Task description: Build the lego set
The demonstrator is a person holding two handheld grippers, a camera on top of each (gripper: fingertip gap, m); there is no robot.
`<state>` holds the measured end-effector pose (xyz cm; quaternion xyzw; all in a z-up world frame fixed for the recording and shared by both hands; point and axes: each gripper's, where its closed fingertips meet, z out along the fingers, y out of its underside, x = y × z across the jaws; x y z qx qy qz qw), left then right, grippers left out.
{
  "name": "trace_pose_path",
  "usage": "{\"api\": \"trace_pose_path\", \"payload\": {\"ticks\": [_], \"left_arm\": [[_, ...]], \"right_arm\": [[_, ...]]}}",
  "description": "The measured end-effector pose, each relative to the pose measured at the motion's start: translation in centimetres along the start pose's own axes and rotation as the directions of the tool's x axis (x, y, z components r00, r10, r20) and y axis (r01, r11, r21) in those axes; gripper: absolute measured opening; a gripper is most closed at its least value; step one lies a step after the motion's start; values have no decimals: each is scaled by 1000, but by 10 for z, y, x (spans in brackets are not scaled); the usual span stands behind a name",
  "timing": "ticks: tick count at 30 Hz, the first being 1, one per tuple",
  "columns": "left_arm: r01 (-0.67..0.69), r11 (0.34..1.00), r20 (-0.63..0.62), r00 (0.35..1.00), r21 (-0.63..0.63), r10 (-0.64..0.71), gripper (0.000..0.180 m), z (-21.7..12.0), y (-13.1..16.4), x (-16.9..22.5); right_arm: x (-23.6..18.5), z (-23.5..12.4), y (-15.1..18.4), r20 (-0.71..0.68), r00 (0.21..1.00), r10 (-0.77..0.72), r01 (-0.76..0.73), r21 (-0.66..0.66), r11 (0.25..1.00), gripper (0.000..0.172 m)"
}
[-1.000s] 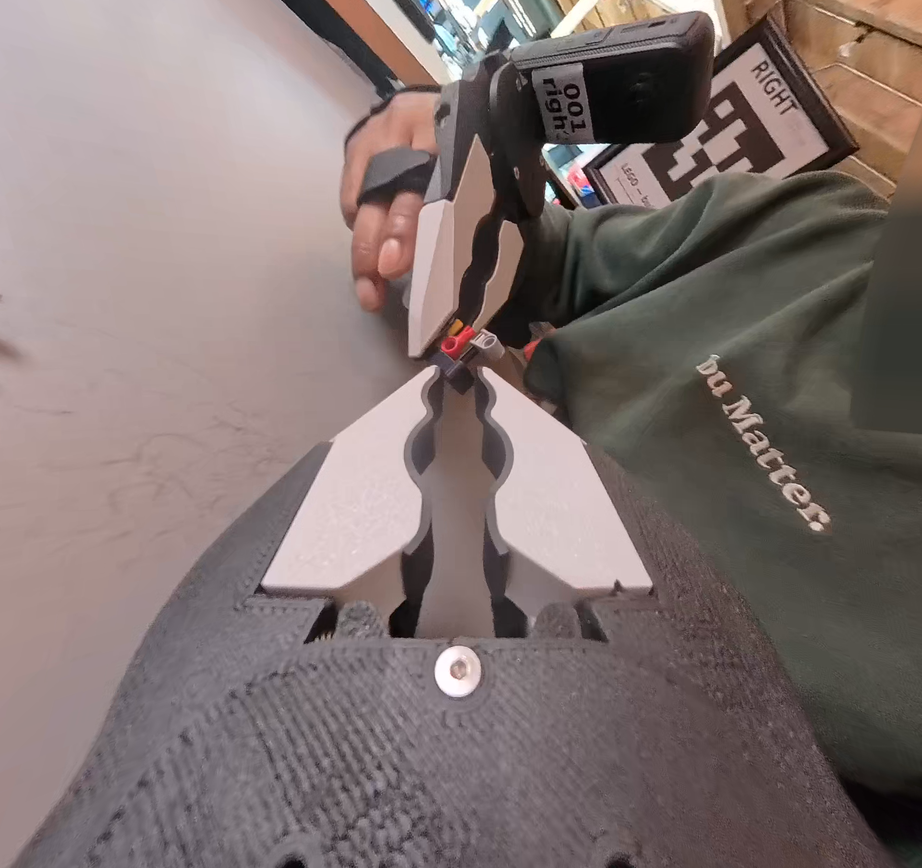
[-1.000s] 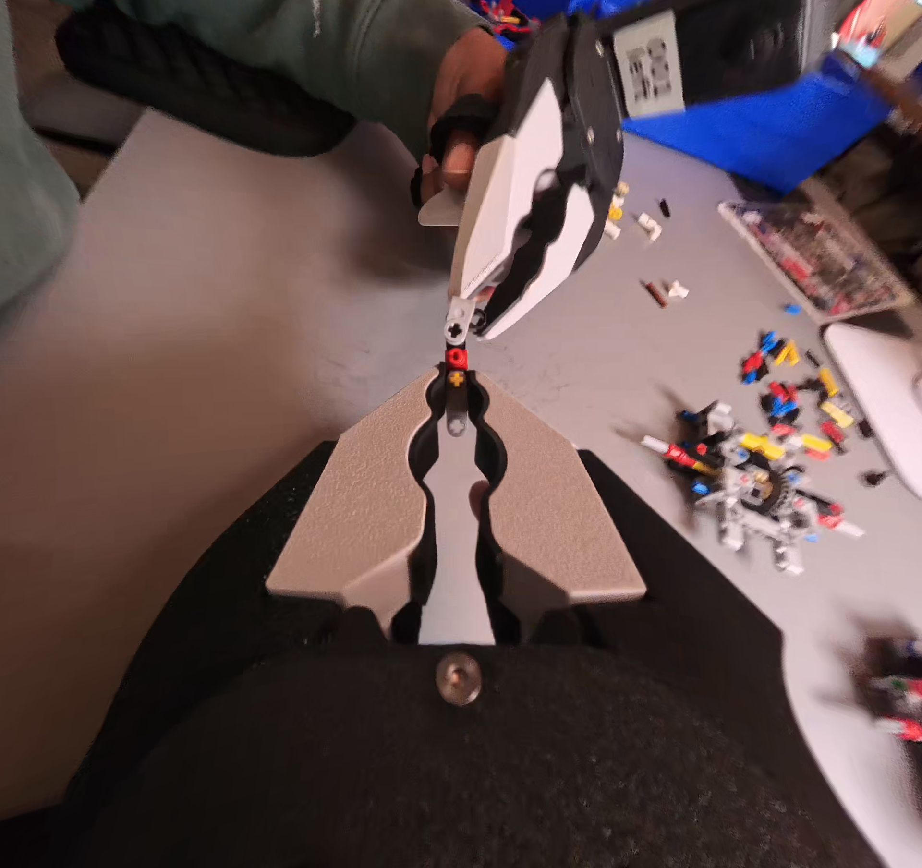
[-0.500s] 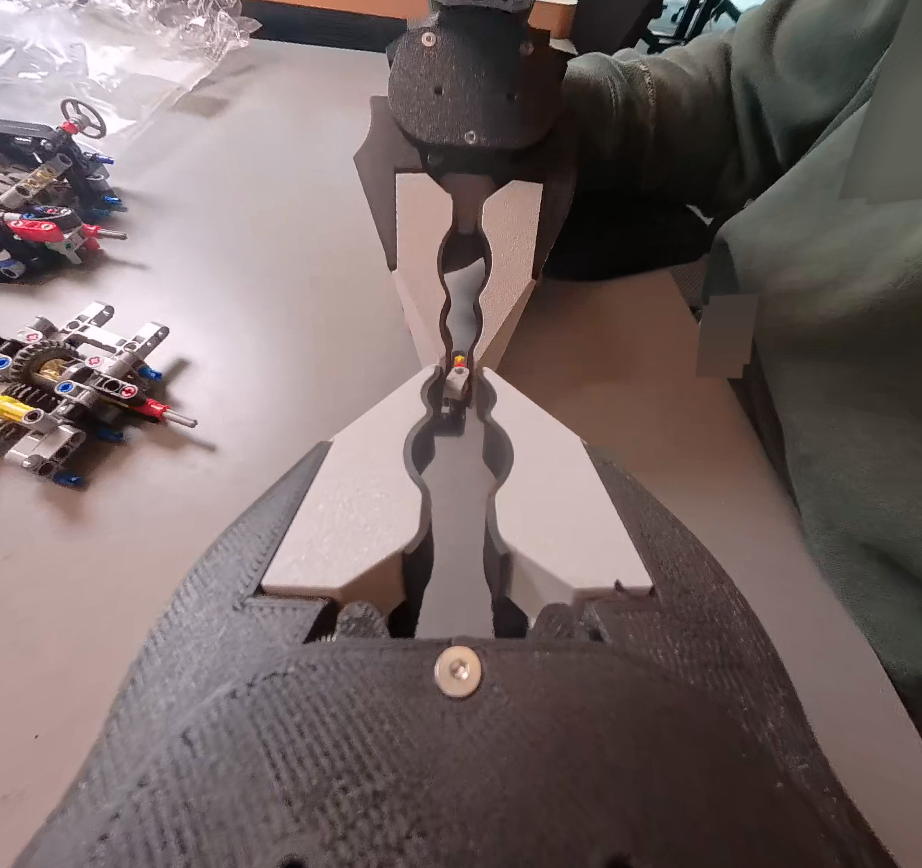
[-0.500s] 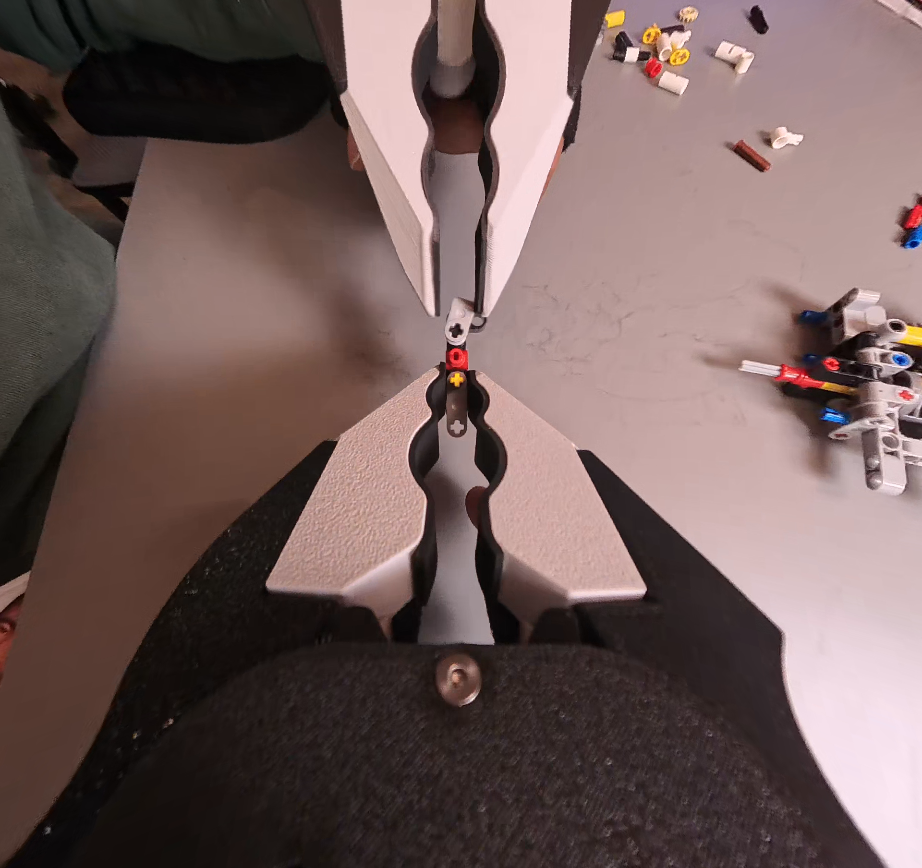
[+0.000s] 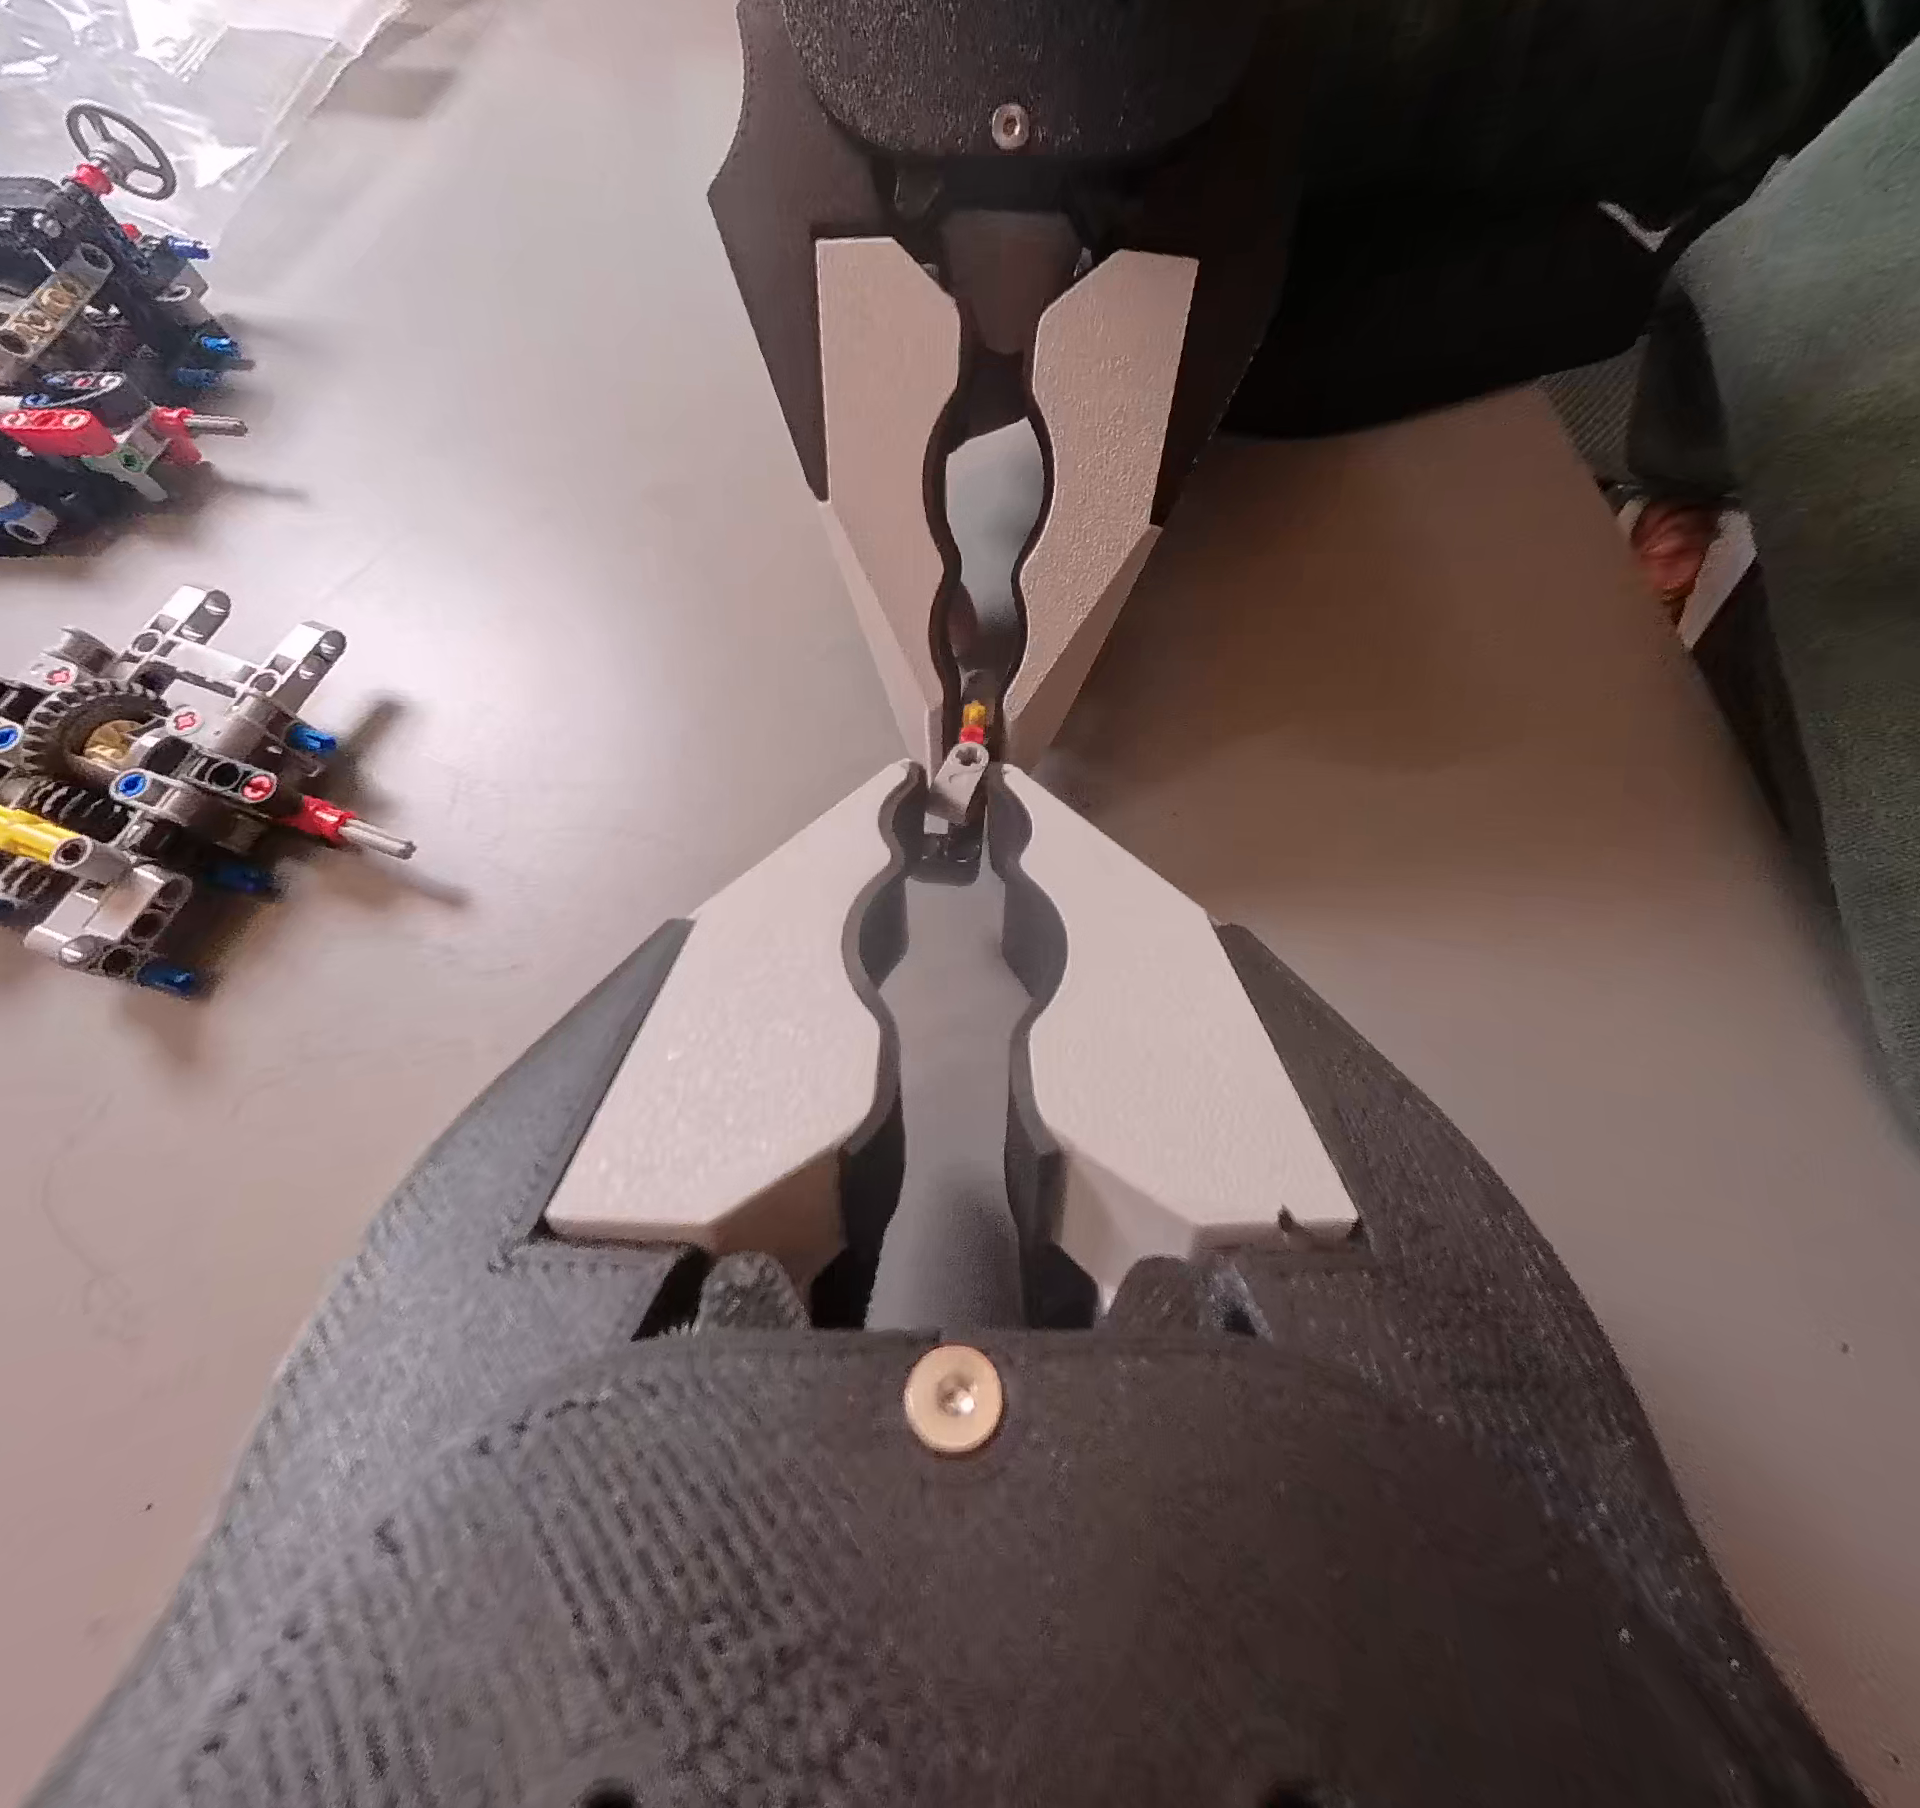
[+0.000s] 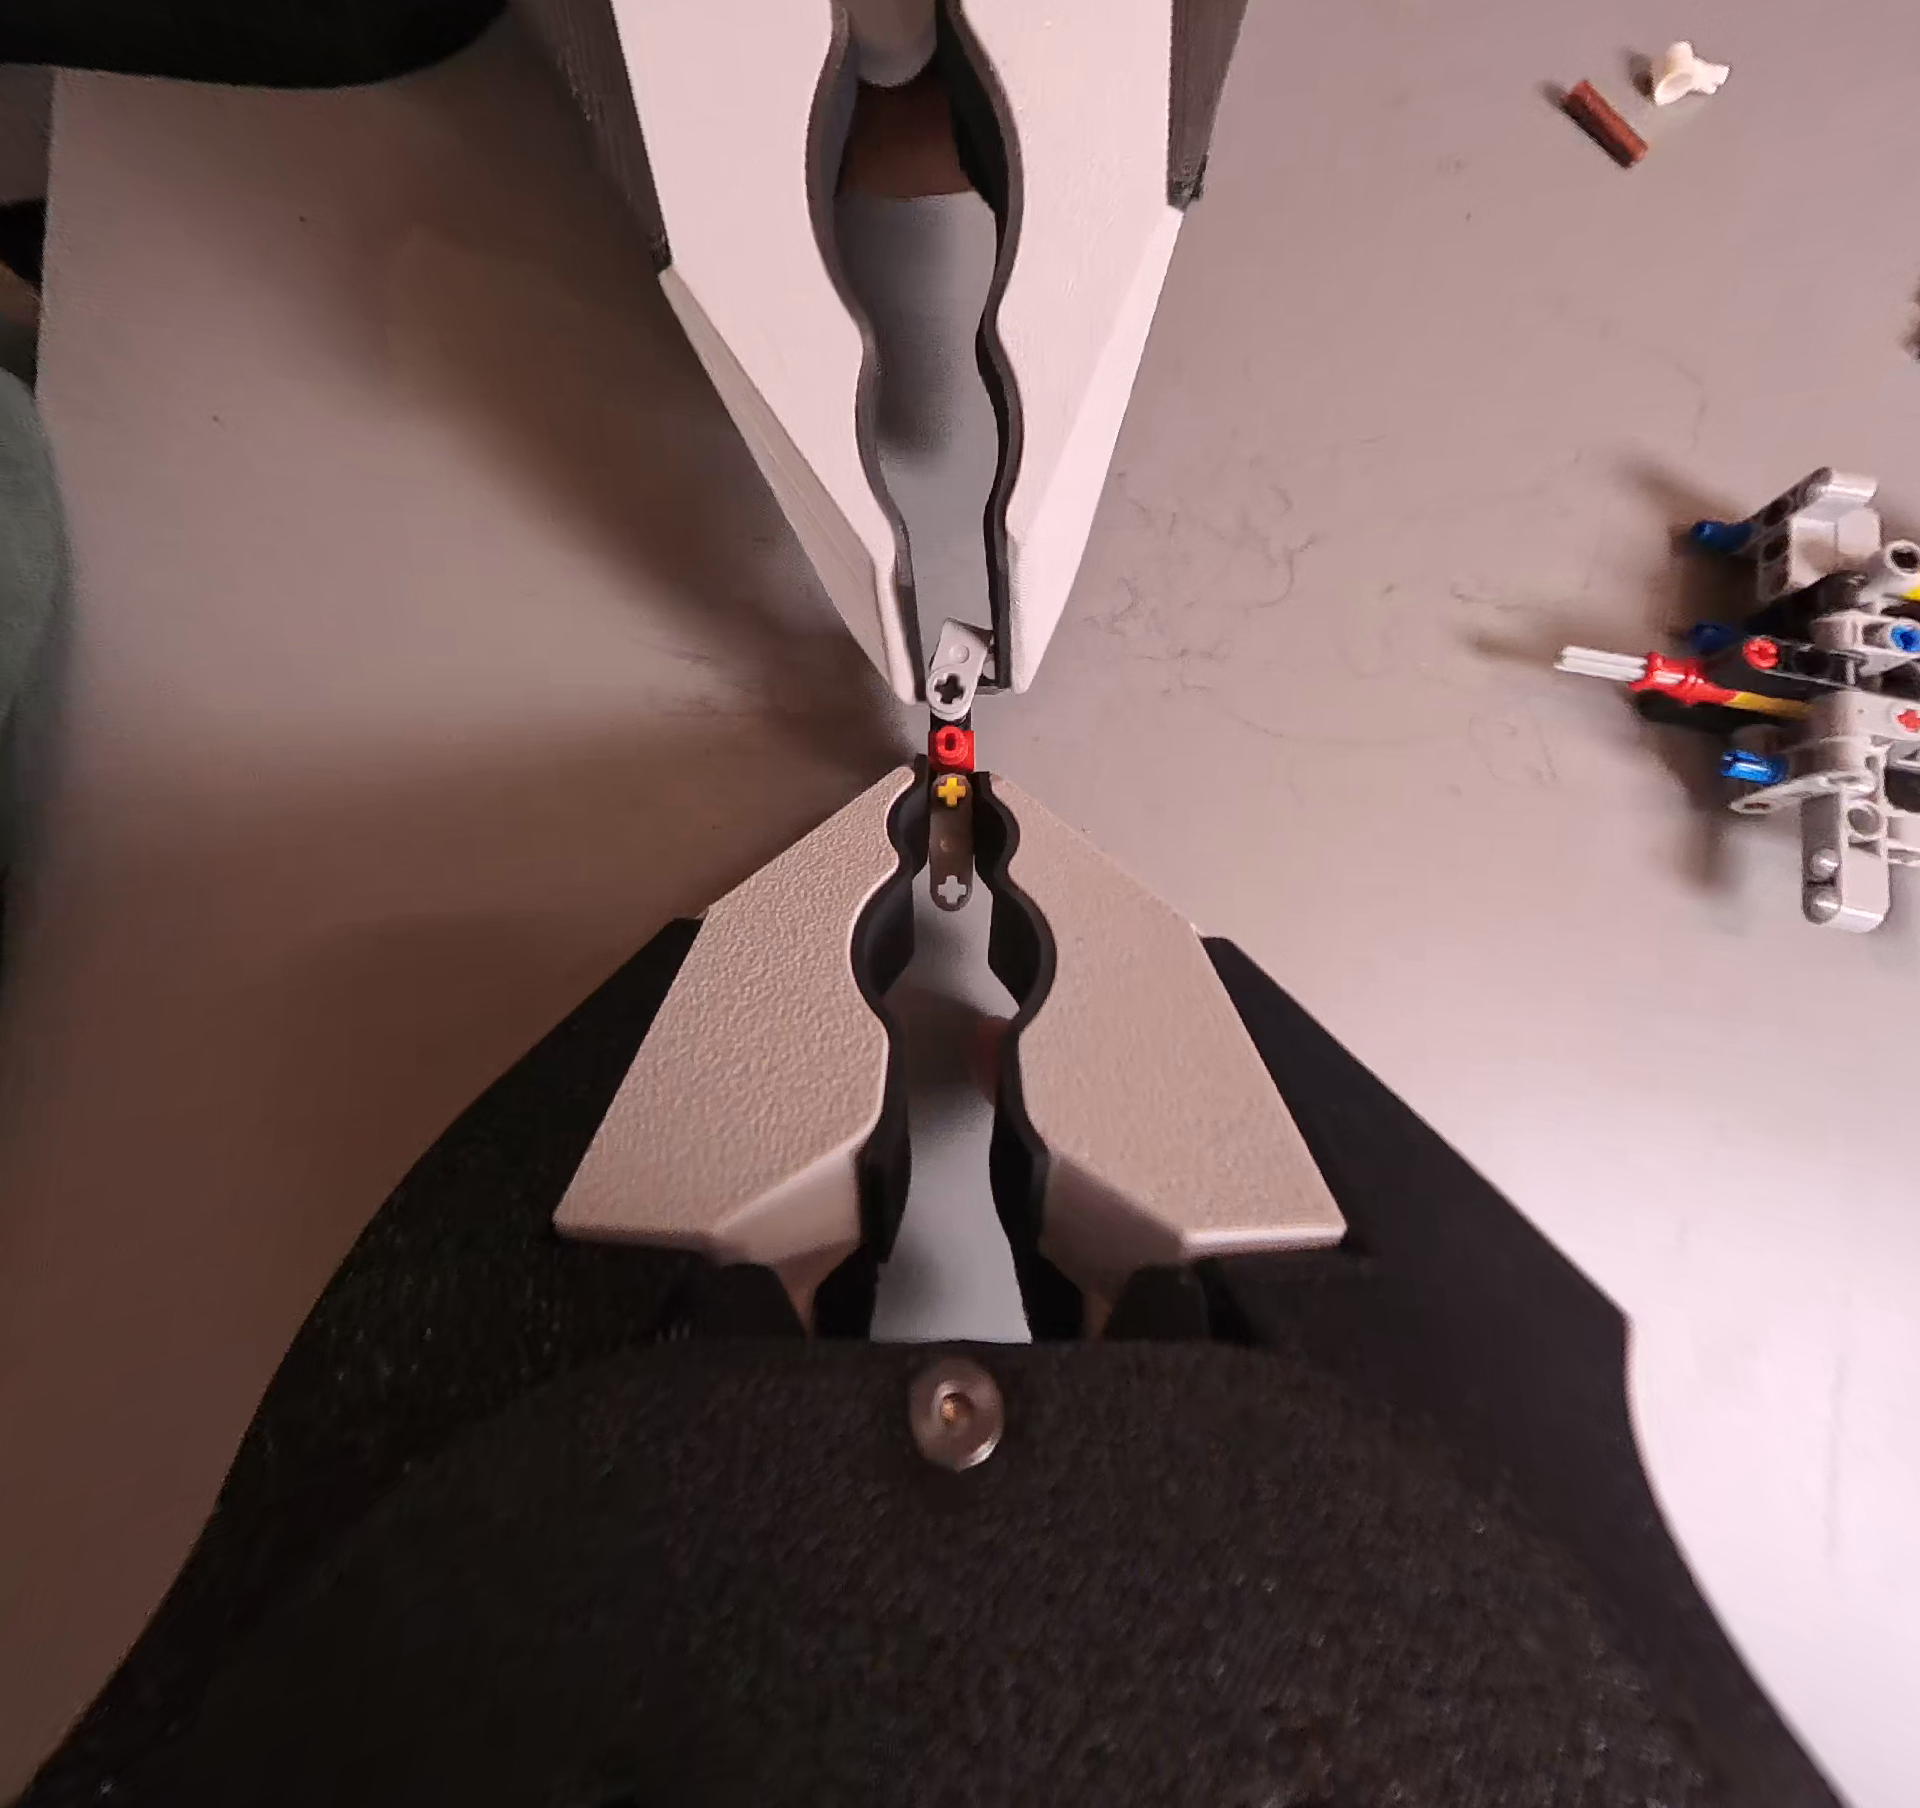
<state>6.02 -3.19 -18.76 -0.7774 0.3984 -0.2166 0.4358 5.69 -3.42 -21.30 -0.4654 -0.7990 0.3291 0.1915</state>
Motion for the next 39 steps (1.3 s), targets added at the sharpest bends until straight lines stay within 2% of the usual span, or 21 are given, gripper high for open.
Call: {"api": "trace_pose_path", "payload": {"ticks": [6,14,16,21,28,34,37,39], "left_arm": [[12,1000,39,999,-29,-11,11,3,4,-6],[34,996,49,998,-88,-29,10,6,10,-5],[38,995,45,998,-91,-34,10,6,11,-4],[-57,997,34,998,-48,58,14,7,8,-1],[-29,996,29,999,-81,31,8,9,12,-1],[20,996,22,1000,-92,-18,7,9,12,1],[24,996,6,1000,-89,-24,7,11,12,3],[35,995,13,999,-92,-34,7,11,12,1]], "right_arm": [[5,2,3,-45,997,66,-68,-55,996,6],[6,4,8,-81,995,51,-61,-122,991,6],[5,4,8,-75,996,42,-51,-125,991,6],[2,3,9,-44,999,32,-37,-124,992,6],[5,3,10,-66,998,22,-29,-110,994,8],[5,-2,7,-117,985,-129,125,-37,991,15],[5,-1,9,-129,970,-205,201,-47,979,13],[6,-1,9,-128,970,-205,199,-55,978,11]]}}
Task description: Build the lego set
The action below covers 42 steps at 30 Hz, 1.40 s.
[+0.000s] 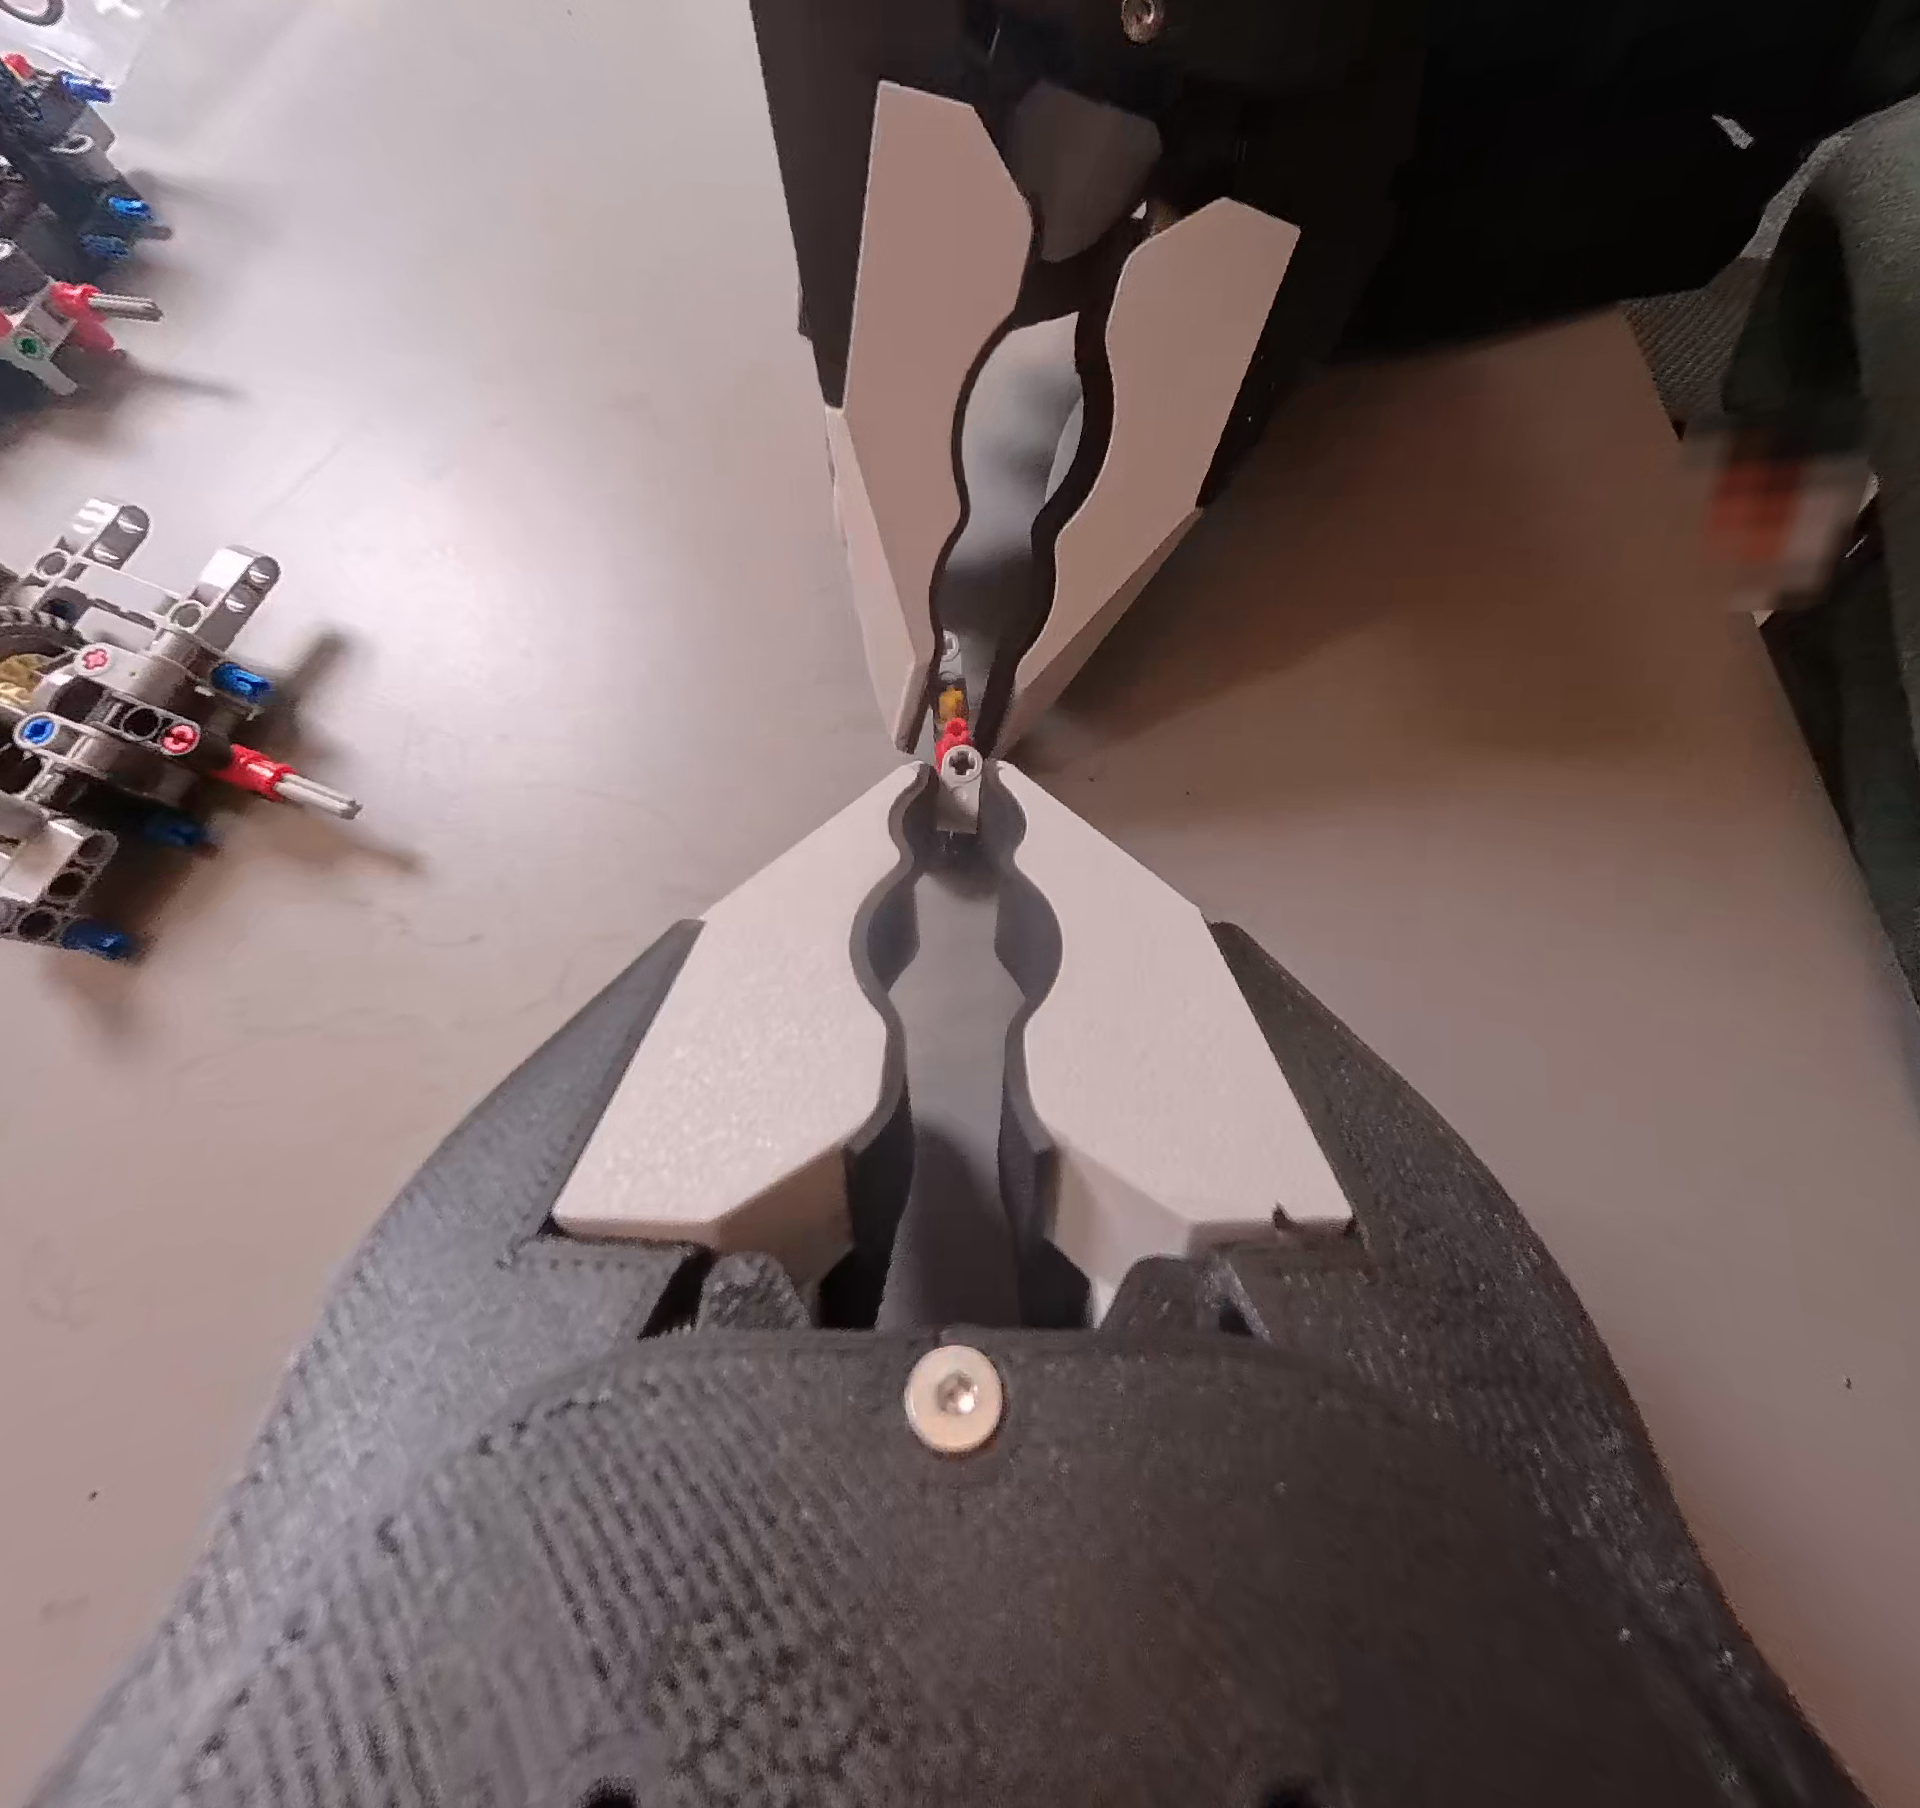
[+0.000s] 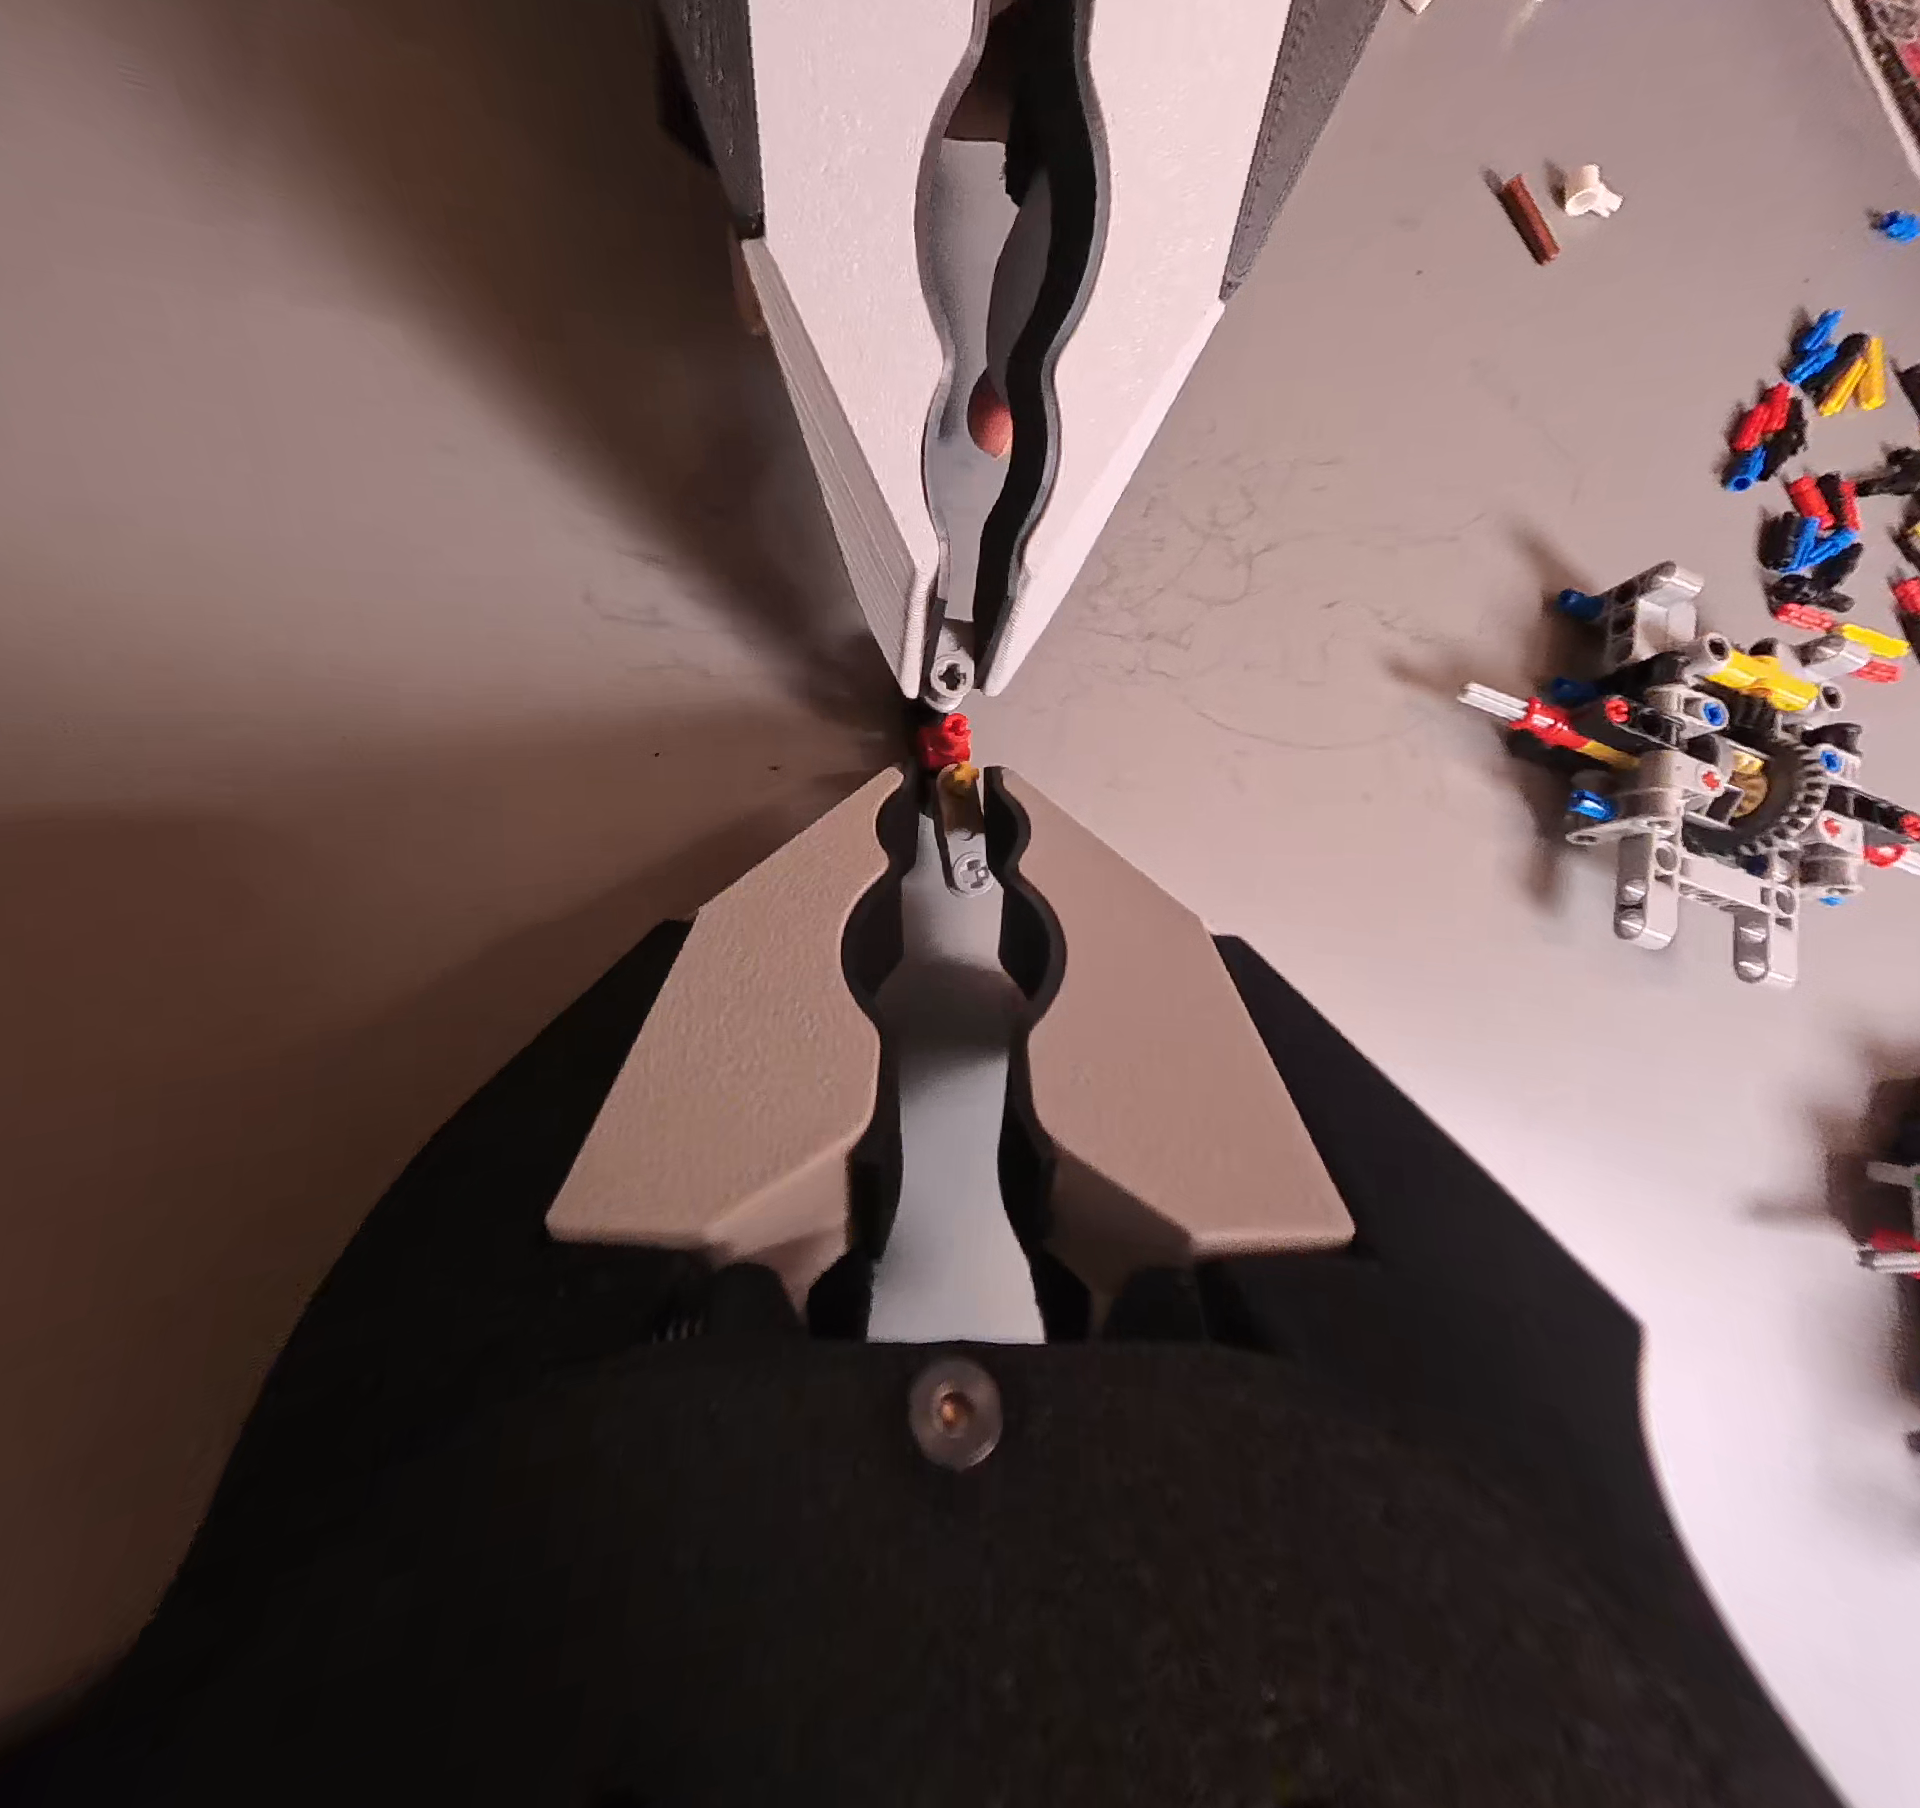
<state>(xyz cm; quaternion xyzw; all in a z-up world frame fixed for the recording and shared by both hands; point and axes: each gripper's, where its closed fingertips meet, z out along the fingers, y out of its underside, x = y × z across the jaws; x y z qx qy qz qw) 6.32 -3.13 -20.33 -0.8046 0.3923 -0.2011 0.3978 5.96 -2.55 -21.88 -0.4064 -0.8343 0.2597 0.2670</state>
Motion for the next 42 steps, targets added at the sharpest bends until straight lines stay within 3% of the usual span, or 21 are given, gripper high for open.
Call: {"api": "trace_pose_path", "payload": {"ticks": [7,21,29,42], "left_arm": [[100,995,54,994,-7,-100,7,0,0,-6],[-26,999,-56,998,-39,24,6,0,1,-1],[-39,996,-143,989,-86,26,7,0,2,0],[-63,996,-118,991,-67,55,6,1,0,-2]], "right_arm": [[1,0,1,14,994,106,-106,-26,994,7],[-3,0,0,148,985,91,-89,-14,996,6],[-4,0,0,177,981,82,-82,-9,997,6],[-1,-1,0,144,988,50,-50,1,999,6]]}}
